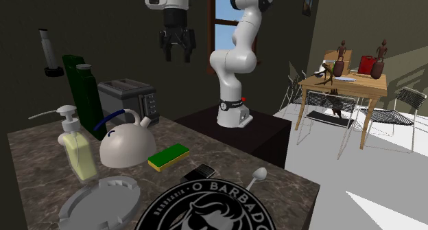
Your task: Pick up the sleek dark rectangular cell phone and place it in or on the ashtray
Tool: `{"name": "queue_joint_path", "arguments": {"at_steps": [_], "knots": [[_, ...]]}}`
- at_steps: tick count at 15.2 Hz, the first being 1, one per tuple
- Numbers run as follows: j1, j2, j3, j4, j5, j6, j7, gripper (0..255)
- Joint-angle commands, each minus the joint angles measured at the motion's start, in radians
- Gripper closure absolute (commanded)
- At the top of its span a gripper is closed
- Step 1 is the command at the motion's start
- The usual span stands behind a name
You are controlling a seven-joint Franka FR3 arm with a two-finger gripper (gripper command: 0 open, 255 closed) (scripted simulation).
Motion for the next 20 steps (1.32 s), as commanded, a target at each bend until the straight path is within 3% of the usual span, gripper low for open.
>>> {"name": "queue_joint_path", "arguments": {"at_steps": [1,10,20], "knots": [[0.012,0.048,0.020,-0.030,0.015,0.074,0.017,0],[0.062,0.295,0.109,-0.089,0.065,0.361,0.089,0],[0.101,0.669,0.198,-0.026,0.045,0.652,0.195,0]]}}
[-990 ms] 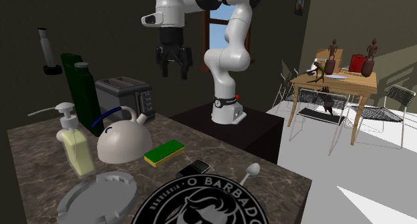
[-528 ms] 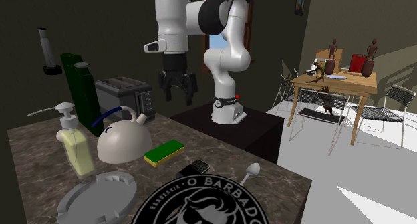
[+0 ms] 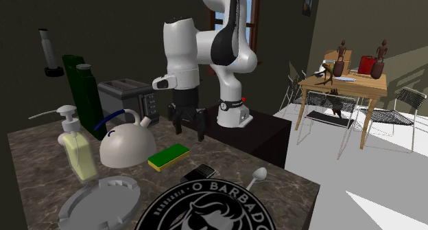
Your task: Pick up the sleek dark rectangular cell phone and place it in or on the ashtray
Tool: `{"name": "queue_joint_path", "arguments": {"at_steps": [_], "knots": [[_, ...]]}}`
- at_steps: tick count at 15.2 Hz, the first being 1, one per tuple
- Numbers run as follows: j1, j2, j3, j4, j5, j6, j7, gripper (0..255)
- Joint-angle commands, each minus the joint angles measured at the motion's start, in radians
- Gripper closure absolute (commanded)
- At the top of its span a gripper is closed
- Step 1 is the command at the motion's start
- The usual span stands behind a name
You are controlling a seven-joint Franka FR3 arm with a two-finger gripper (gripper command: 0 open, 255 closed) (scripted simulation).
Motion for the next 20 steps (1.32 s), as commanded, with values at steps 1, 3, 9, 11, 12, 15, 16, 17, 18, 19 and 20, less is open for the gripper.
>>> {"name": "queue_joint_path", "arguments": {"at_steps": [1,3,9,11,12,15,16,17,18,19,20], "knots": [[0.007,0.092,0.012,0.029,-0.020,0.058,0.027,0],[0.018,0.173,0.020,0.060,-0.045,0.104,0.059,0],[0.053,0.334,0.010,0.114,-0.101,0.201,0.117,0],[0.058,0.361,0.004,0.116,-0.112,0.226,0.125,0],[0.061,0.375,0.001,0.118,-0.117,0.239,0.129,0],[0.067,0.398,-0.005,0.120,-0.126,0.258,0.135,0],[0.067,0.398,-0.005,0.120,-0.126,0.258,0.135,0],[0.067,0.398,-0.005,0.120,-0.126,0.258,0.135,0],[0.067,0.398,-0.005,0.120,-0.126,0.258,0.135,0],[0.067,0.398,-0.005,0.120,-0.126,0.258,0.135,0],[0.067,0.398,-0.005,0.120,-0.126,0.258,0.135,0]]}}
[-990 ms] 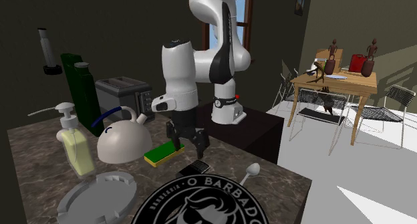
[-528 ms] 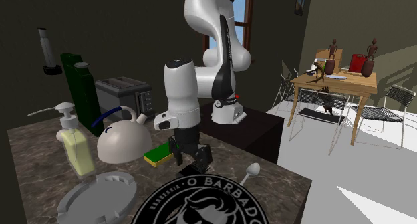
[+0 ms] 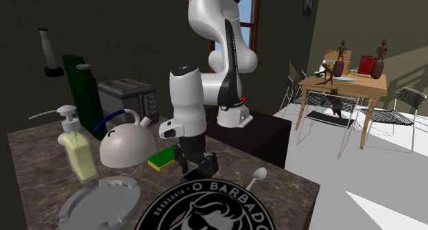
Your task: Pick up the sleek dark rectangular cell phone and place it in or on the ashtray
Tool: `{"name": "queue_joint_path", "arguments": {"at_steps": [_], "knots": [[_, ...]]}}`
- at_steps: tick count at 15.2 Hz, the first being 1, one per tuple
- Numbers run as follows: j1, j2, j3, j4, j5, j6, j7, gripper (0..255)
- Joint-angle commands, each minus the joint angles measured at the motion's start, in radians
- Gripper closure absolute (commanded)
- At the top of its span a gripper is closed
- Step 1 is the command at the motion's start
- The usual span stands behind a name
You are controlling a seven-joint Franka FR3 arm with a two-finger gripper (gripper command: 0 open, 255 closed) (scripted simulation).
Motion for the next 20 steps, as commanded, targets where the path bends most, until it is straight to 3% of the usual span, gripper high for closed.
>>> {"name": "queue_joint_path", "arguments": {"at_steps": [1,2,3,12,20], "knots": [[0.000,0.000,0.000,0.000,0.000,0.000,0.000,0],[0.000,0.000,0.000,0.000,0.000,0.000,0.000,0],[0.000,0.000,0.000,0.000,0.000,0.000,0.000,255],[0.000,0.000,0.000,0.000,0.000,0.000,0.000,255],[-0.019,-0.111,0.026,-0.009,0.043,-0.100,-0.025,255]]}}
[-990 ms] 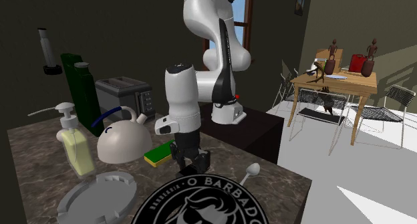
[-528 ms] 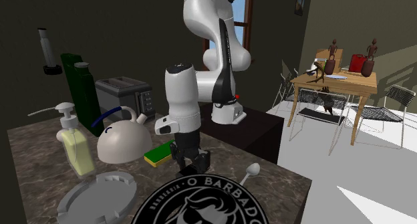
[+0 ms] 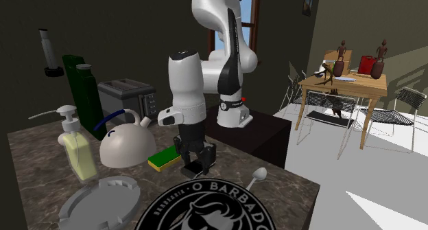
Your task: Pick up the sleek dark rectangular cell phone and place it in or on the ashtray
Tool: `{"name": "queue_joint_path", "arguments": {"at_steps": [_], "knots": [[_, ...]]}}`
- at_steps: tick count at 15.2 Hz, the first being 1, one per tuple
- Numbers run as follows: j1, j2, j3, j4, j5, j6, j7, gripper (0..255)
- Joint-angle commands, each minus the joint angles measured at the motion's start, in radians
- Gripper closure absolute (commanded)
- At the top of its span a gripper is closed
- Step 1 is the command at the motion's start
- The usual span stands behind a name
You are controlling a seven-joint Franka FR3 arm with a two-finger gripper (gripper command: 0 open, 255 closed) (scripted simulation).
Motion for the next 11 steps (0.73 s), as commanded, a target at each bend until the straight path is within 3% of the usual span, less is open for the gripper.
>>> {"name": "queue_joint_path", "arguments": {"at_steps": [1,11], "knots": [[-0.004,-0.026,0.005,0.001,0.010,-0.027,-0.006,255],[-0.014,-0.151,0.019,0.014,0.056,-0.162,-0.033,255]]}}
